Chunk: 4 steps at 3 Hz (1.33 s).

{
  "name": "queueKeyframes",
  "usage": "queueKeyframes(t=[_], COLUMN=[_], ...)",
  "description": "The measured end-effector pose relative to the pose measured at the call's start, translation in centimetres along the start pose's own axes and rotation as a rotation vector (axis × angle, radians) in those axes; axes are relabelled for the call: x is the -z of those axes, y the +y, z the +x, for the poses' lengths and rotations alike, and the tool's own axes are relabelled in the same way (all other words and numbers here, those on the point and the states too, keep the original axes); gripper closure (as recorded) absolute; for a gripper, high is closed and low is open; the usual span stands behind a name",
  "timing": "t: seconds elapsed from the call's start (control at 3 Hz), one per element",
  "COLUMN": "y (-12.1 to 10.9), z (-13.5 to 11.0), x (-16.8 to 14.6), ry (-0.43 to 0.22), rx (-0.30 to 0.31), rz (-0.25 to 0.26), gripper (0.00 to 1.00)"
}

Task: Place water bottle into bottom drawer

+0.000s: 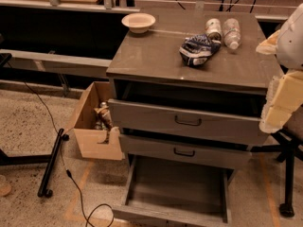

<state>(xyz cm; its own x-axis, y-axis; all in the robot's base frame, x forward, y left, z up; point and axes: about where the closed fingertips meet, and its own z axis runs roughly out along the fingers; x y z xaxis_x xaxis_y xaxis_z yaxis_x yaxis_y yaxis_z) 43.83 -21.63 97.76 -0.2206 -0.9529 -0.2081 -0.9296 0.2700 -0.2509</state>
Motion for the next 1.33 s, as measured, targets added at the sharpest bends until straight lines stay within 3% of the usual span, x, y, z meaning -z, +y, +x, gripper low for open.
queueKeyframes(t=[0.33,0.67,1.0,1.33], y=[0.0,-1.6,-4.2,-7.3], z=[0.0,0.6,5.0,8.9], x=[0.0,-0.7,-4.4,-6.9], ry=[0.0,-0.08,-0.253,-0.431], rx=[0.0,-0.101,-0.336,-0.552], rz=[0.0,0.041,0.06,0.122], gripper=[0.0,0.0,0.0,0.0])
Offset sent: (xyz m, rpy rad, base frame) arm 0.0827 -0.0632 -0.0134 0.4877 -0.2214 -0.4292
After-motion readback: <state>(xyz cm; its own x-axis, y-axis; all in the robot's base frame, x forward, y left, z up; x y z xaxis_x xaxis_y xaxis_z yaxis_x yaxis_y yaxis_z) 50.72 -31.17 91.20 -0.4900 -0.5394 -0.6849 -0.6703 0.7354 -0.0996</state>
